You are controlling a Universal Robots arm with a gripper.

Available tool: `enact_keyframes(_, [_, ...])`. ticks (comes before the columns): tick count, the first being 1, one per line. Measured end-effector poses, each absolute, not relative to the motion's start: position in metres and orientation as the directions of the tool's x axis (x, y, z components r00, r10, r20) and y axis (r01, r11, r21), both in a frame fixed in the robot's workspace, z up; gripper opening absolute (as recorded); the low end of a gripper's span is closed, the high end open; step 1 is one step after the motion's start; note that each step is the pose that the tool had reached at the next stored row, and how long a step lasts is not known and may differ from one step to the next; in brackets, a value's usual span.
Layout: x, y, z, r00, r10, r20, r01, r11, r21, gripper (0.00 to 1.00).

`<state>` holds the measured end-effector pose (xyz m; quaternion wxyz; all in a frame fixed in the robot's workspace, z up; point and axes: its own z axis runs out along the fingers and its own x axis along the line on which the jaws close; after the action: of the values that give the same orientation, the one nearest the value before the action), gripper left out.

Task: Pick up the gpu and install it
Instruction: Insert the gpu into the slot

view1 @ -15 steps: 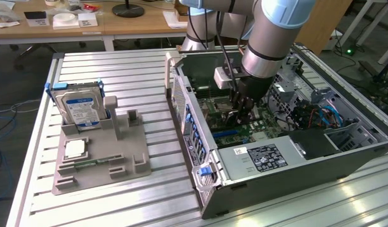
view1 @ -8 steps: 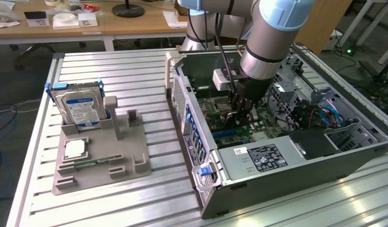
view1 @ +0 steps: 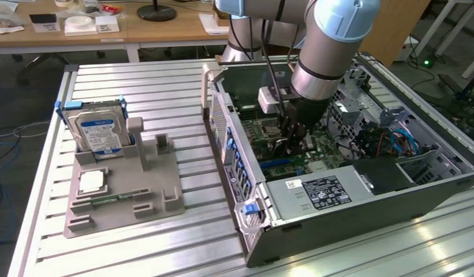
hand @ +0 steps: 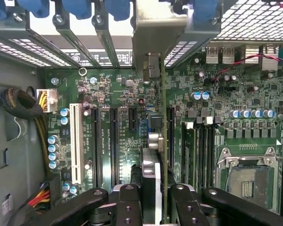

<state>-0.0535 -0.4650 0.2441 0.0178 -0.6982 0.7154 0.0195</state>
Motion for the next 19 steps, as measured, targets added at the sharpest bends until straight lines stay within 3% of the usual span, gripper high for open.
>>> enact_keyframes(19, [-0.0571, -0.4650, 0.2383, -0.023, -0.998, -0.053, -1.000, 0.022, 0.003, 0.28])
